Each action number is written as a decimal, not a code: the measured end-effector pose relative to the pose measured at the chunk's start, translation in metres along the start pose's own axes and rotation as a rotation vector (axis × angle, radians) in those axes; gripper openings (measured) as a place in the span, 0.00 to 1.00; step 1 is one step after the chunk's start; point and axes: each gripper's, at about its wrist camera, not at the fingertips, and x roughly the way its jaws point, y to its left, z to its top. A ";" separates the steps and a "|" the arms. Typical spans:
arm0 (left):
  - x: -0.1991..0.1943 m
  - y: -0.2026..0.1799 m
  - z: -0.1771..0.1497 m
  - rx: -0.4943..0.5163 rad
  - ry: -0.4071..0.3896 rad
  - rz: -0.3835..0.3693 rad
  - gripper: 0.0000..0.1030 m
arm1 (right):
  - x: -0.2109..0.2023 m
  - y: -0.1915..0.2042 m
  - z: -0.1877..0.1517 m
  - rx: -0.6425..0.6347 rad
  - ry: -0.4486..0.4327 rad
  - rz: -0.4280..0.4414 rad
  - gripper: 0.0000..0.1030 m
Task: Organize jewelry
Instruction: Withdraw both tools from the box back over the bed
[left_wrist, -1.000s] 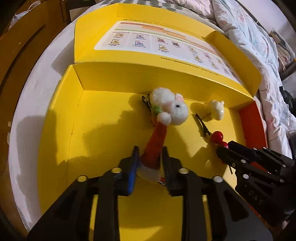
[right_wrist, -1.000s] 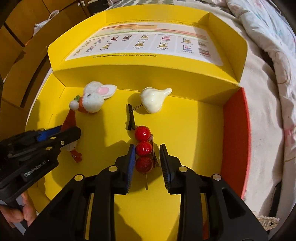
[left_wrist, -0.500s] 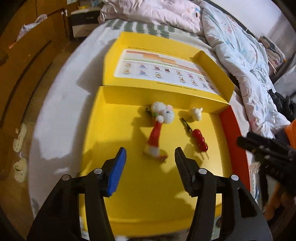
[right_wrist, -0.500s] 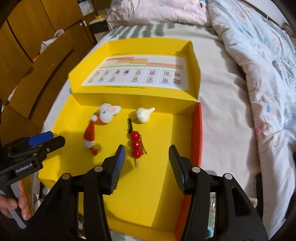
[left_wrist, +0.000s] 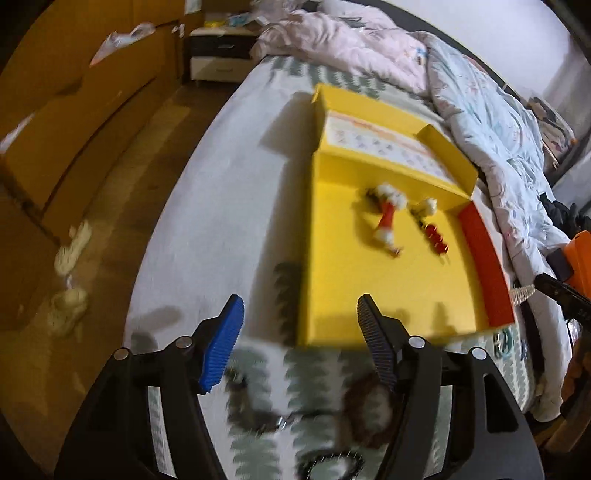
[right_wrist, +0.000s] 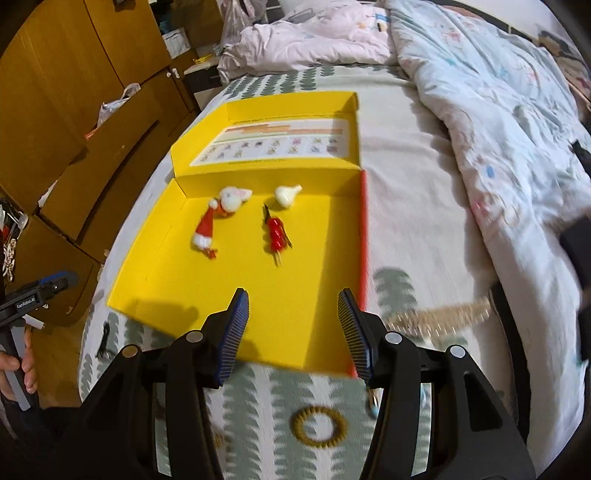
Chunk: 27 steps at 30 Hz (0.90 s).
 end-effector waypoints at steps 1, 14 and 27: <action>0.001 0.004 -0.007 -0.004 0.018 -0.001 0.62 | -0.002 -0.003 -0.007 0.004 -0.002 -0.007 0.52; 0.017 -0.007 -0.078 0.091 0.150 0.079 0.72 | 0.007 -0.070 -0.088 0.152 0.064 -0.081 0.56; 0.047 0.000 -0.084 0.098 0.238 0.059 0.74 | 0.010 -0.098 -0.097 0.221 0.086 -0.108 0.56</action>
